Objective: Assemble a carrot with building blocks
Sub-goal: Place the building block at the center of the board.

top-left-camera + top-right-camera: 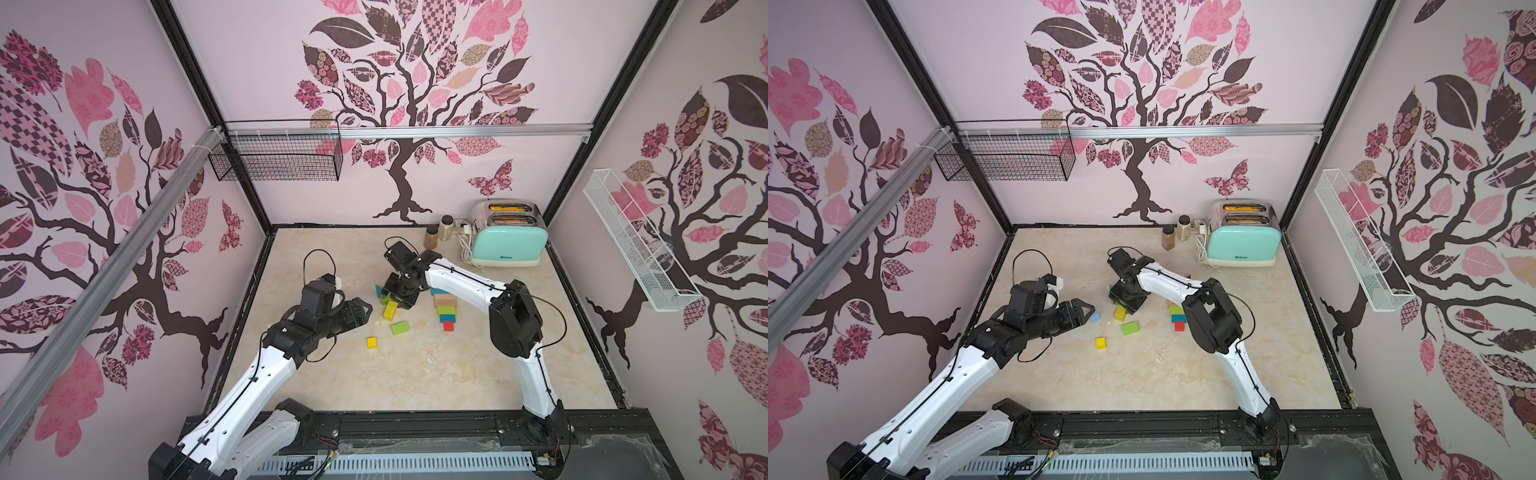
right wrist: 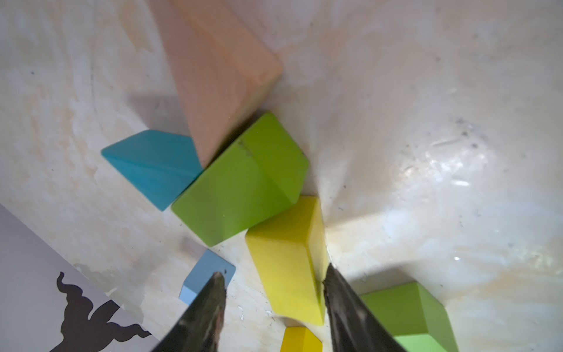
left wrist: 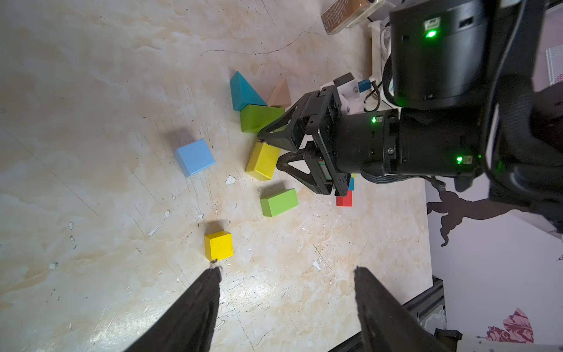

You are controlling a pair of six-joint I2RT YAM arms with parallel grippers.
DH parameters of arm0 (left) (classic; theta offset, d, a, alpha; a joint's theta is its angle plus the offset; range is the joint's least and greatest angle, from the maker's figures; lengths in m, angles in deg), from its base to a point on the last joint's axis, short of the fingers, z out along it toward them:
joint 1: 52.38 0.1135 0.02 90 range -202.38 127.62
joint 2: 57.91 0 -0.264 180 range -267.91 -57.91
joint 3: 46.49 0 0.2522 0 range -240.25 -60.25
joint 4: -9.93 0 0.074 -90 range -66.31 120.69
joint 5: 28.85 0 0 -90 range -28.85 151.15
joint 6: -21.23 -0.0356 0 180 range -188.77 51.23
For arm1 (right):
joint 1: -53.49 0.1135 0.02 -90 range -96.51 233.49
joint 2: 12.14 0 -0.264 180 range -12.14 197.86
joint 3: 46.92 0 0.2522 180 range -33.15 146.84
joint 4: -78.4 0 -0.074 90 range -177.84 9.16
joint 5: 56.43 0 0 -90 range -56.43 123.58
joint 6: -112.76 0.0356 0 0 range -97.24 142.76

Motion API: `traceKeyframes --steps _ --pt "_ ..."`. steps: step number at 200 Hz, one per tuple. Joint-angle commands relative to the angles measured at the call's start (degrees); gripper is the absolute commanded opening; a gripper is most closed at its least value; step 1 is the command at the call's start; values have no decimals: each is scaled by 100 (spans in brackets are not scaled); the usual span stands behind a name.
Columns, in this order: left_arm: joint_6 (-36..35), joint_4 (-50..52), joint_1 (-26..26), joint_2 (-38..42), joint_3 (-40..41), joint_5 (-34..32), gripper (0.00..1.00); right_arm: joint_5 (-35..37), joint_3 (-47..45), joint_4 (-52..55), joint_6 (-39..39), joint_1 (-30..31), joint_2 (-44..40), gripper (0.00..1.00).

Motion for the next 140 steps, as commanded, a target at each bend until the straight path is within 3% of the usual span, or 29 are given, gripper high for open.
traceKeyframes --steps 1,42,64,103,140 --pt "-2 -72 19 65 -13 -52 75 158 165 253 -578 36 -417 57" --pt "172 -110 21 50 0 3 76 -127 -79 606 -1593 42 -784 60" --pt "215 -57 32 90 -33 -27 76 -277 -302 730 -2570 40 -934 61" --pt "451 -34 28 249 1 -19 77 -64 -1150 827 -4146 182 -1149 70" --pt "520 -103 28 161 48 97 77 188 -1875 225 -4573 314 -1394 84"
